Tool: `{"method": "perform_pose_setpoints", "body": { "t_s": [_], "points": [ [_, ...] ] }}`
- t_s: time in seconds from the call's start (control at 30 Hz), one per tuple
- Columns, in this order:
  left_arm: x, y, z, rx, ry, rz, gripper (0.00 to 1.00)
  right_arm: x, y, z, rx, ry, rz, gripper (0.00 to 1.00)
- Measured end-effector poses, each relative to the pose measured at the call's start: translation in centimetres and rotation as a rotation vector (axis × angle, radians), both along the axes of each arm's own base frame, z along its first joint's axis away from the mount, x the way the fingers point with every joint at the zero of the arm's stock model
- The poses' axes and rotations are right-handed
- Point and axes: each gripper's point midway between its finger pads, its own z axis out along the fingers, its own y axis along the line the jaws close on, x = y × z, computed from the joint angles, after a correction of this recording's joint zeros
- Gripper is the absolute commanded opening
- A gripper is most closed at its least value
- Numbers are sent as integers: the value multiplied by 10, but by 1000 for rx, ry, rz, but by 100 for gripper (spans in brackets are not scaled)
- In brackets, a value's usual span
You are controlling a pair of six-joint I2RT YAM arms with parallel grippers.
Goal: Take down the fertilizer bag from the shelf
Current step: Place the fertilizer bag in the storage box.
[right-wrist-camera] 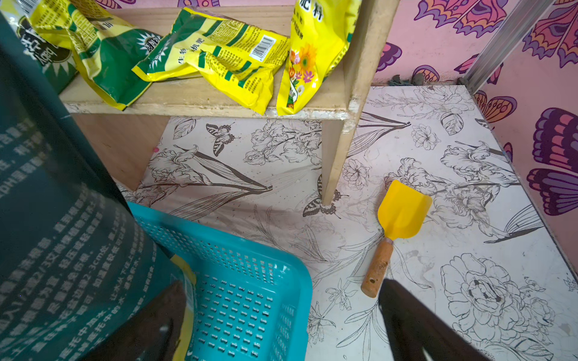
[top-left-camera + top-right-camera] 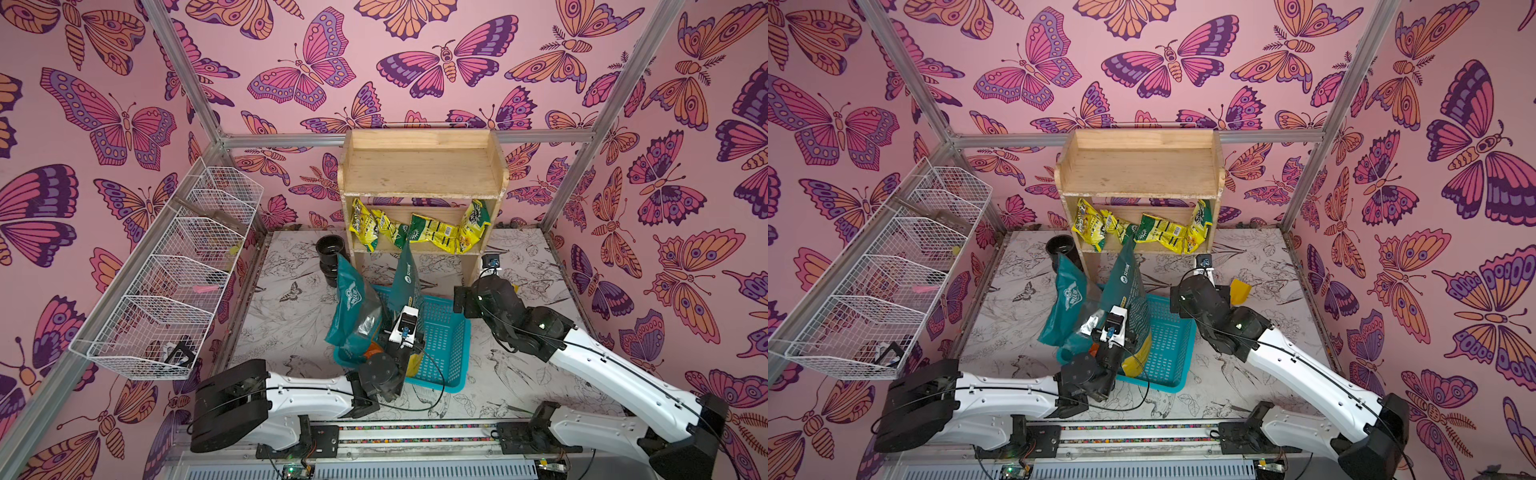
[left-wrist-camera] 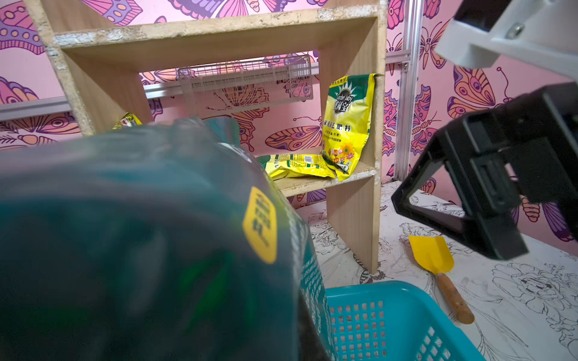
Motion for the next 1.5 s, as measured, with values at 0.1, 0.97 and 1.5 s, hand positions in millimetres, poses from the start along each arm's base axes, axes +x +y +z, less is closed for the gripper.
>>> {"method": "perform_pose_setpoints", "body": {
  "t_s": [0.1, 0.97, 1.5],
  "points": [
    [-10, 18, 21, -94, -8, 15, 100, 0, 3, -4, -3, 14, 10, 99],
    [-12, 133, 203, -303, -86, 92, 100, 2, 37, -2, -11, 83, 147, 93],
    [48, 185, 141, -425, 182, 152, 99, 57, 107, 19, -134, 100, 350, 57]
  ]
}}
